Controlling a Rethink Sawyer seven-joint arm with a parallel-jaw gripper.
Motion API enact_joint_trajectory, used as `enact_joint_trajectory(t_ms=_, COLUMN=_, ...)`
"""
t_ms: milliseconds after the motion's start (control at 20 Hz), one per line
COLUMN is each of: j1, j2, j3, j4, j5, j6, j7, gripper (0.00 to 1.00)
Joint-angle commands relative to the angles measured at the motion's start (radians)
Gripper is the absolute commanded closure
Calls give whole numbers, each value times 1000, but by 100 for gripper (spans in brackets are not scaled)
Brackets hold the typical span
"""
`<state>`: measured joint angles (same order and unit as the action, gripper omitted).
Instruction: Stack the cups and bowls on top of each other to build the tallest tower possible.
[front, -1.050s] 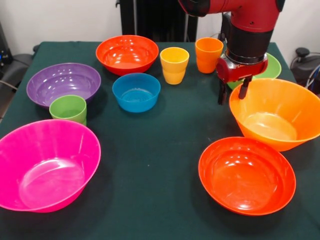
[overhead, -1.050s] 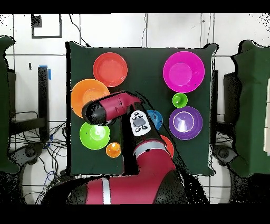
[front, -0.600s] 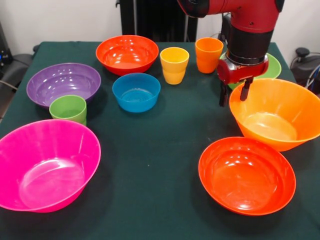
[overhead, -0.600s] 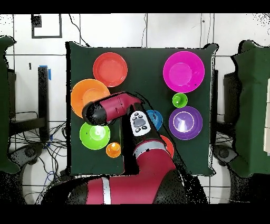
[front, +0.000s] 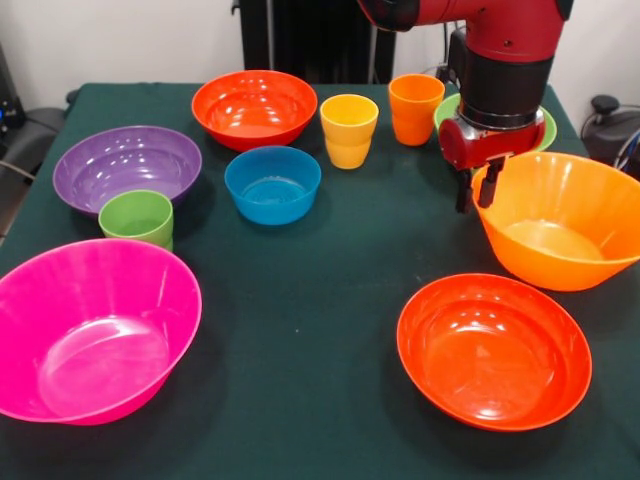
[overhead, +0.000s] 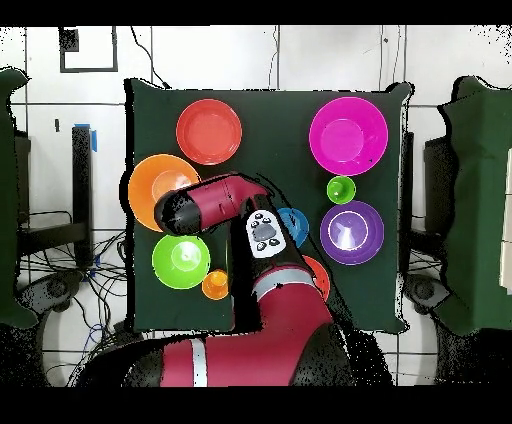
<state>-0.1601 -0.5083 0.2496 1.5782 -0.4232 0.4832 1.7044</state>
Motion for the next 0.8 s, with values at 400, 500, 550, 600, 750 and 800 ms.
enact_joint_trajectory(t_ms=400, j1=28, j2=21, j3=-2, j4=52, j5=12, j6=25, j7=102, gripper=100)
enact_joint_trajectory(t_ms=500, j1=31, j2=14, j3=0, j4=52, j5=25, j6=52, j7=99, gripper=100)
enact_joint_trajectory(t_ms=550, j1=35, j2=9, j3=0, j4=49, j5=32, j6=63, j7=100, gripper=100)
enact_joint_trajectory(t_ms=600, j1=38, j2=5, j3=-1, j4=46, j5=39, j6=77, j7=100, gripper=100)
enact_joint_trajectory(t_ms=750, j1=47, j2=-3, j3=1, j4=34, j5=57, j6=106, j7=94, gripper=100)
enact_joint_trajectory(t_ms=800, j1=47, j2=-6, j3=2, j4=35, j5=64, j6=113, j7=93, gripper=100)
